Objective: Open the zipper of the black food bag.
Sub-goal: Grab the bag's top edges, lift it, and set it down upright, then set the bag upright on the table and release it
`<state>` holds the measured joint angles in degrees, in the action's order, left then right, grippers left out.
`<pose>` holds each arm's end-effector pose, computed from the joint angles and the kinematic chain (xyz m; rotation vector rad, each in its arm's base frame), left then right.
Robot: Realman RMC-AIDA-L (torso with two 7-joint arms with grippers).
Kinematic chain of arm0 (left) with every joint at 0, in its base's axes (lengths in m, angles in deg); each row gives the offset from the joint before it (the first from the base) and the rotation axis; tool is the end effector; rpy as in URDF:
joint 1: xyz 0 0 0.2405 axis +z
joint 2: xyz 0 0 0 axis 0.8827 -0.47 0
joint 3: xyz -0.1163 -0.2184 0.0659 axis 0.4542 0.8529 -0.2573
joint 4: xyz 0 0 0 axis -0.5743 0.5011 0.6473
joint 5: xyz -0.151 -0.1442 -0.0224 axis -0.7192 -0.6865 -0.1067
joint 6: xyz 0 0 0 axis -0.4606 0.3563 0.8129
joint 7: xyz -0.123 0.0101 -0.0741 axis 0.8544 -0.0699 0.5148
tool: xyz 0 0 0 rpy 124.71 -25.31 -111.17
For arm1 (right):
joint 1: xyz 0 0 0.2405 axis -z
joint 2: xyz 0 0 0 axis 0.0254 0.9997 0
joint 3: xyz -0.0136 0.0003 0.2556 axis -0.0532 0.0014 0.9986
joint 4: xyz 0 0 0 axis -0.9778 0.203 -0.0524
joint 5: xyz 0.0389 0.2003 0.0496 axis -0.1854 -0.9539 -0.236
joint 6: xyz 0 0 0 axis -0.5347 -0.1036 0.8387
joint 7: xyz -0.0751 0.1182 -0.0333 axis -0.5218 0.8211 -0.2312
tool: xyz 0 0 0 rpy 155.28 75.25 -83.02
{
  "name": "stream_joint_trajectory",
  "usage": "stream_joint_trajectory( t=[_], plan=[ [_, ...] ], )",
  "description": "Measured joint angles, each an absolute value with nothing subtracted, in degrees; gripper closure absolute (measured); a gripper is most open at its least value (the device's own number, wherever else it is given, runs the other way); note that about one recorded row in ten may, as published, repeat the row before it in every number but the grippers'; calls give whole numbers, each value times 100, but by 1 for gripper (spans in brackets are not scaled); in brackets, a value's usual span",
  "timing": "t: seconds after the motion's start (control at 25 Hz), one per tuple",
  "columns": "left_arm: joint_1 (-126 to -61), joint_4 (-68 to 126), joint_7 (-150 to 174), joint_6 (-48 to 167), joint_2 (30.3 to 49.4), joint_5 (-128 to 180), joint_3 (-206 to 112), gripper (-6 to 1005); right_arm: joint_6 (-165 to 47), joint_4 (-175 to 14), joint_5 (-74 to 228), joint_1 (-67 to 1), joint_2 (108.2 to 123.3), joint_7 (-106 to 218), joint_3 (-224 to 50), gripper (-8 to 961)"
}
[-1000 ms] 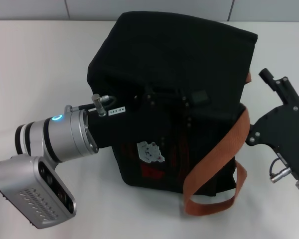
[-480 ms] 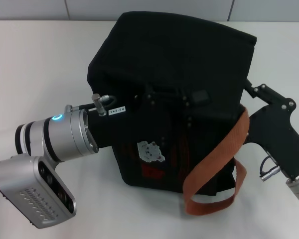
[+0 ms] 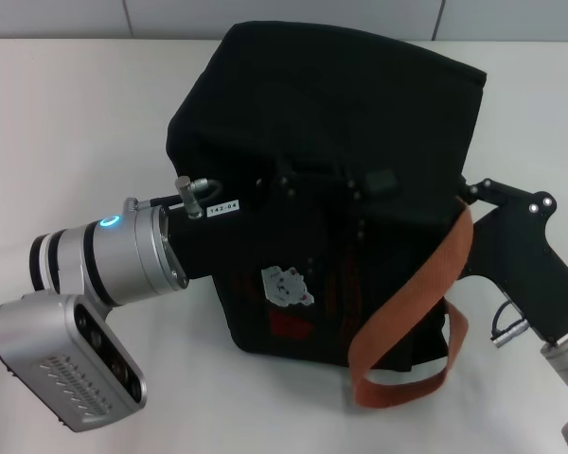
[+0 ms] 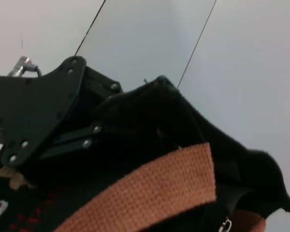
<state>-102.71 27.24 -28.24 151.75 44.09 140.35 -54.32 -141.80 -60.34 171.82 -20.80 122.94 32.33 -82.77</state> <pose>-0.1901 0.2874 -0.0679 -1.8442 1.3501 -0.8349 0.2657 0.2314 -0.0758 -1.8967 -0.1292 0.7729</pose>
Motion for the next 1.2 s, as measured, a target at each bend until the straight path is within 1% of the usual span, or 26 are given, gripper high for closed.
stream_joint_trajectory(
  t=[0.12, 0.32, 0.44, 0.48, 0.52, 0.56, 0.64, 0.76, 0.88, 1.0, 1.04, 1.2],
  plan=[
    [-10283, 2710, -2823, 15162, 4408, 14035, -5363, 842, -14129, -6055, 17162, -1968, 12294, 3231, -8267, 954],
    [-10292, 2707, -2811, 15150, 4409, 14035, -5306, 834, -13963, -6112, 17153, -1734, 12294, 3228, -8218, 955],
    [-10295, 2706, -2806, 15149, 4409, 14036, -5275, 829, -13746, -6233, 17148, -1390, 12293, 3216, -8195, 955],
    [-10302, 2707, -2798, 15149, 4409, 14035, -5234, 827, -13746, -6233, 17148, -1390, 12293, 3216, -8195, 955],
    [-10302, 2707, -2790, 15149, 4409, 14035, -5221, 826, -13723, -6285, 17148, -1208, 12294, 3216, -8180, 954],
    [-10302, 2707, -2787, 15149, 4409, 14035, -5218, 824, -13723, -6285, 17148, -1208, 12294, 3216, -8180, 954],
    [-10307, 2706, -2776, 15150, 4409, 14034, -5213, 821, -13684, -6340, 17145, -999, 12293, 3234, -8127, 954],
    [-10313, 2703, -2771, 15150, 4409, 14031, -5207, 816, -13668, -6370, 17139, -921, 12290, 3265, -8088, 955],
    [-10321, 2699, -2761, 15151, 4409, 14026, -5187, 811, -14177, -6323, 17136, -756, 12290, 3311, -7959, 955],
    [-10284, 2460, -2059, 15061, 4408, 14021, -4732, 807, -14501, -6275, 17136, -692, 12290, 3352, -7870, 910],
    [-10079, 2156, -1566, 14789, 4409, 14019, -4241, 805, -14752, -6252, 17135, -642, 12290, 3434, -7773, 895],
    [-9738, 1732, -1132, 14337, 4409, 14013, -3691, 799, -15139, -6277, 17135, -583, 12287, 3908, -7575, 834]
  ],
)
